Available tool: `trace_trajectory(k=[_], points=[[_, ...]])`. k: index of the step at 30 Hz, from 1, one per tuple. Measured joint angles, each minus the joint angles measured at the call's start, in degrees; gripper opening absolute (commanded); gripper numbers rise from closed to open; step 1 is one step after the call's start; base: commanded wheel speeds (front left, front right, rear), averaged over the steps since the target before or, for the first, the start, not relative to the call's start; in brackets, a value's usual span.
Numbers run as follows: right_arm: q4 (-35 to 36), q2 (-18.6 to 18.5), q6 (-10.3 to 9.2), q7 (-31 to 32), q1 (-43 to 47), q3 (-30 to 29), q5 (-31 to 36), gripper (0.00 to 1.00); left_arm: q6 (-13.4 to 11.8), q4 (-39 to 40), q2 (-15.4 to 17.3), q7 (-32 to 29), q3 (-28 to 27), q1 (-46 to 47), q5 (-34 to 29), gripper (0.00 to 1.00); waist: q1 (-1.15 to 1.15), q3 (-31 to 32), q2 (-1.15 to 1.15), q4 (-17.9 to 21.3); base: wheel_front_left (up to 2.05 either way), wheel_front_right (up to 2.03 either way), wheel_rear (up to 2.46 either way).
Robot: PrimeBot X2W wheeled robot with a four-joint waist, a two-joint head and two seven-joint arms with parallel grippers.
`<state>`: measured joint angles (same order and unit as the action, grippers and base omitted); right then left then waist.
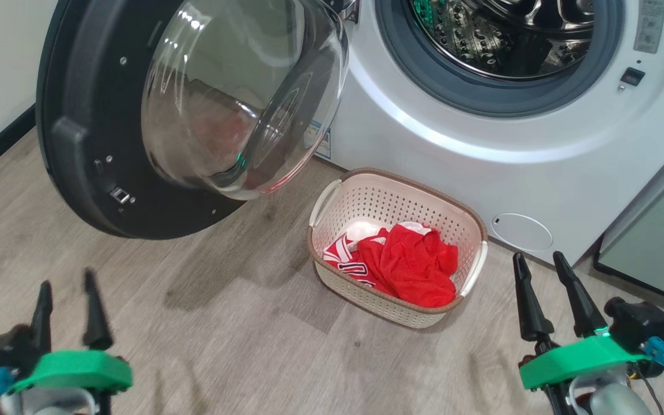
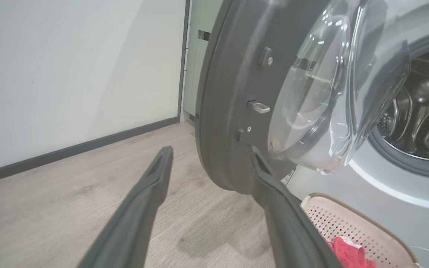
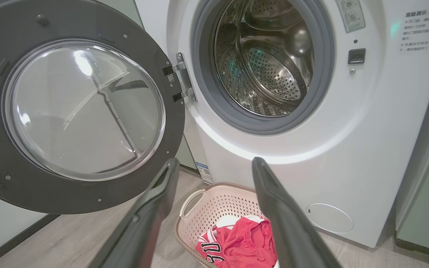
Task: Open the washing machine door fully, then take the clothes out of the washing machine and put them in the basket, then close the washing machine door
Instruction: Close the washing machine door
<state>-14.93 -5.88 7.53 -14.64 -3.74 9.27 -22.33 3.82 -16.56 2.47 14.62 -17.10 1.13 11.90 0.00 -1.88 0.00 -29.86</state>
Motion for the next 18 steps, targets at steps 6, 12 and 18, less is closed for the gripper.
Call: trace_trajectory(k=[6,12,18], points=[[-0.07,0.11,0.0,0.0,0.02,-0.22,0.0,1.0,2.03,-3.66,-0.12,0.0,-5.34,1.01,8.93,0.0,0.0,0.64,0.0,0.39,0.0,0.0,0.0],[0.19,0.43,0.0,0.0,0.64,-1.92,0.01,1.0,3.26,-7.82,3.41,-7.44,-12.19,8.68,26.58,0.0,0.0,1.73,0.0,1.03,0.0,0.0,0.0],[0.46,0.87,0.0,0.0,2.74,-3.67,0.1,1.0,2.07,-16.55,9.83,-23.1,-17.9,19.95,41.1,0.0,0.0,2.75,0.0,1.85,0.0,0.0,0.0]])
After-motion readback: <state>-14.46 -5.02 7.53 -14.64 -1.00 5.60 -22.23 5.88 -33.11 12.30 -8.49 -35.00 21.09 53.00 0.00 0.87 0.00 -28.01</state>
